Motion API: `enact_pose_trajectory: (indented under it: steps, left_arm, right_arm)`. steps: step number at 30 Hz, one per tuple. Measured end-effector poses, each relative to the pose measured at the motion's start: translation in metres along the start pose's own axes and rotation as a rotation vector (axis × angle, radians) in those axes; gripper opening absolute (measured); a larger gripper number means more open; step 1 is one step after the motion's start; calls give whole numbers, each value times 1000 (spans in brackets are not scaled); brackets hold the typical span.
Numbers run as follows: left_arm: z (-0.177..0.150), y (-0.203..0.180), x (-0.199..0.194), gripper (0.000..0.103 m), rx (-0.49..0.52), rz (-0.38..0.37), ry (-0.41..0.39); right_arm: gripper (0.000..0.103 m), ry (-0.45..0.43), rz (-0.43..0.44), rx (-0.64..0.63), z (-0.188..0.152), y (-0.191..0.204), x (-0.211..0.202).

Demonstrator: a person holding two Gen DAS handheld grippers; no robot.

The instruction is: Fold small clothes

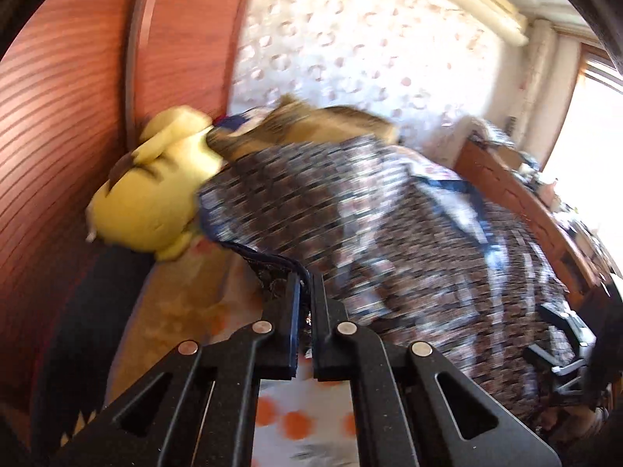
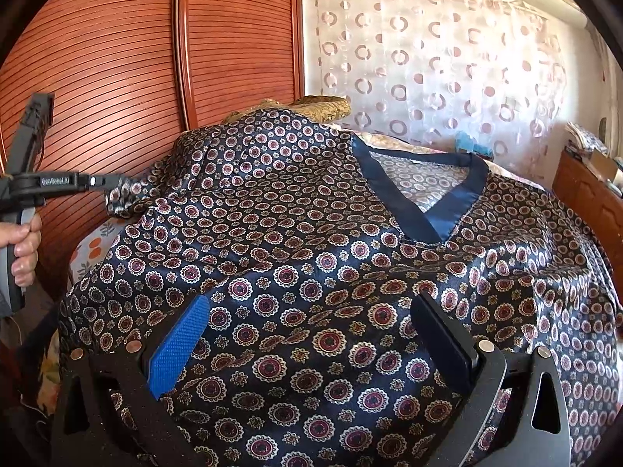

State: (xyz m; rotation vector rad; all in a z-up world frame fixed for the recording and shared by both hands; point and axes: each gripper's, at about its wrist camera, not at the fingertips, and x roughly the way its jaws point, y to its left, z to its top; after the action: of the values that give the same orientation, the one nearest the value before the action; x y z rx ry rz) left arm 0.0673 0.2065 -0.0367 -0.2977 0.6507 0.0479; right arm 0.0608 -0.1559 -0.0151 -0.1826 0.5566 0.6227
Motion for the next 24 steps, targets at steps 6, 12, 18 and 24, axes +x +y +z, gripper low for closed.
enact_pose_trajectory:
  steps: [6, 12, 18, 24]
  left_arm:
    - [23, -78, 4, 5, 128, -160, -5]
    - [21, -154, 17, 5, 252, -294, 50]
    - [16, -181, 9, 6, 275, -321, 55]
    - [23, -165, 1, 57, 274, -237, 31]
  right_arm:
    - [103, -3, -19, 50, 1, -23, -12]
    - [103, -45, -84, 89, -3, -47, -37]
    - [103, -42, -103, 123, -14, -58, -48]
    - [103, -33, -87, 122, -15, -57, -49]
